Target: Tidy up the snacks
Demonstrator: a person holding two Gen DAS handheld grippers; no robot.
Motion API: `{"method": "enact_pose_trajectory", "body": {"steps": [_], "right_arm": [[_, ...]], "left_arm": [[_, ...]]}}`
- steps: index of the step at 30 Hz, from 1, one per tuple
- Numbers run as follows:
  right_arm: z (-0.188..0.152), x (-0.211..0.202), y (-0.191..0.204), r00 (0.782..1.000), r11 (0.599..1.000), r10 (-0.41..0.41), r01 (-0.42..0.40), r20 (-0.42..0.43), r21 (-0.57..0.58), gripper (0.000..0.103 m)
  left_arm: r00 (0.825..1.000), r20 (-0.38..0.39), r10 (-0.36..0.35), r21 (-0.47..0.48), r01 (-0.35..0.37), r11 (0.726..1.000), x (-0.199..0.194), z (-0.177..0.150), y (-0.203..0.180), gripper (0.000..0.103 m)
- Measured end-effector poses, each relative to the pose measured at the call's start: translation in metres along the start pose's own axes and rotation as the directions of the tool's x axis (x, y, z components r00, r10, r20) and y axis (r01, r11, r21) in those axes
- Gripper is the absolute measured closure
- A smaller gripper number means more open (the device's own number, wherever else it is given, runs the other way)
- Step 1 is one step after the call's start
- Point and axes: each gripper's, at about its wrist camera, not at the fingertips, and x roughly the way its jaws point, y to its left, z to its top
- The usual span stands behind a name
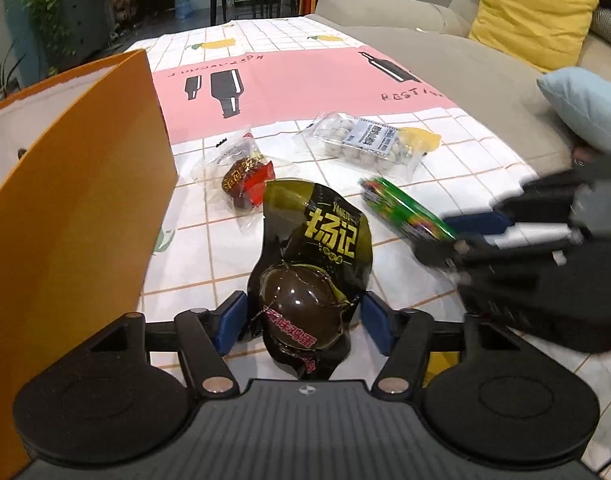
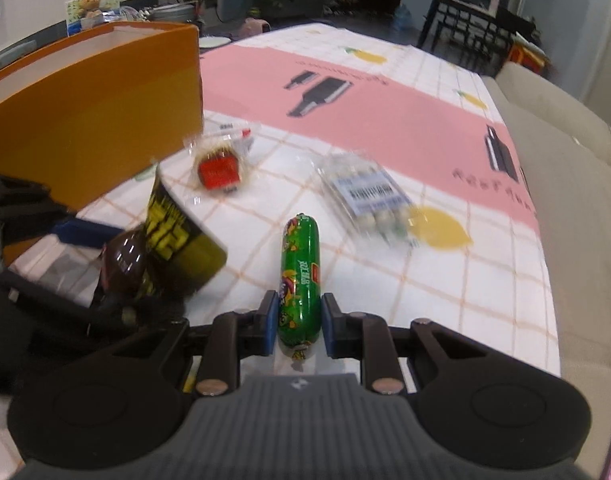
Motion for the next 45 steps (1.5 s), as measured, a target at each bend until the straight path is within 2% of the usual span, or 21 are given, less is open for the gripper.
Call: {"method": "enact_pose_trajectory", "body": {"steps": [6,8,13,16,18,22,25,30,36,40,45], "right_arm": [[-0.017,-0.019,0.004,0.999,0.999,-0.016,0.015,-0.037,-0.033,0.083],[-0.021,-0.022,0.007,1.000,0.998,-0.021,0.020,-0.022,-0.059,0.077],[-0.017,-0.014,0.010,0.999,0.996,-0.036,0.038,0.020,-0.075,0.077],[-0.013,-0.009,0.008,0.999,0.998,-0.029,0.031,0.030,-0.049,0.077],[-0.013,-0.009,0.006,1.000,1.000,-0.014,0.014,0.029,-0.026,0.083],[-0.011,-0.009,0.005,1.000,1.000,-0.007,0.007,0.013,0.019,0.083],[-0.010,-0.010,0.005,1.000,0.999,0.000,0.001,-0.013,0.046,0.083],[-0.014,-0.017,0.007,0.998,0.996,0.024,-0.020,-0.050,0.082,0.084],[-0.014,-0.029,0.011,0.993,0.992,0.068,-0.057,-0.094,0.112,0.084],[-0.010,-0.044,0.012,0.994,0.987,0.083,-0.072,-0.073,0.141,0.084],[0.003,-0.071,0.014,0.995,0.978,0.102,-0.100,-0.004,0.183,0.084]], "left_arm": [[1.000,0.000,0.021,0.007,-0.021,1.000,-0.003,-0.001,-0.001,0.050],[1.000,-0.006,0.023,-0.003,-0.023,1.000,-0.005,-0.002,-0.001,0.050],[0.999,-0.021,0.027,-0.025,-0.027,0.999,-0.008,-0.004,0.001,0.051],[0.999,-0.029,0.019,-0.055,-0.021,0.998,-0.010,-0.004,0.004,0.051],[0.999,-0.034,0.013,-0.082,-0.016,0.996,-0.010,-0.003,0.006,0.051],[0.999,-0.053,0.010,-0.148,-0.017,0.989,-0.012,-0.001,0.010,0.052],[0.998,-0.059,0.031,-0.162,-0.040,0.986,-0.017,0.000,0.010,0.052],[0.999,-0.054,-0.007,-0.232,-0.006,0.973,-0.034,0.003,0.013,0.052],[0.998,-0.059,-0.029,-0.273,0.012,0.962,-0.061,0.007,0.014,0.052],[0.998,-0.031,-0.049,-0.297,0.038,0.954,-0.085,0.011,0.015,0.052],[0.998,0.034,-0.060,-0.324,0.068,0.944,-0.122,0.020,0.022,0.052]]}}
